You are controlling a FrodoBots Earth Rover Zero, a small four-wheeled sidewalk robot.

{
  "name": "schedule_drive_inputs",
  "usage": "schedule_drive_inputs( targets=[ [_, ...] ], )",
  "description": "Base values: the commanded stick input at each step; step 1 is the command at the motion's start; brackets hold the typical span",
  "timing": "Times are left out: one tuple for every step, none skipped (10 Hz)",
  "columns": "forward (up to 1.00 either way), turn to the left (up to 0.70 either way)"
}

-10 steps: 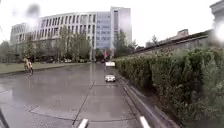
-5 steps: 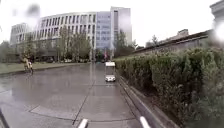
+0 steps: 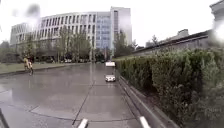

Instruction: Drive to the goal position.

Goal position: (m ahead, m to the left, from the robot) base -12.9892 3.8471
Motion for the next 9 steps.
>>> schedule_drive_inputs(
  targets=[
    [0.06,0.00],
    [0.06,0.00],
    [0.06,0.00],
    [0.06,0.00],
    [0.06,0.00],
    [0.06,0.00],
    [0.06,0.00],
    [0.06,0.00],
    [0.06,0.00]
  ],
)
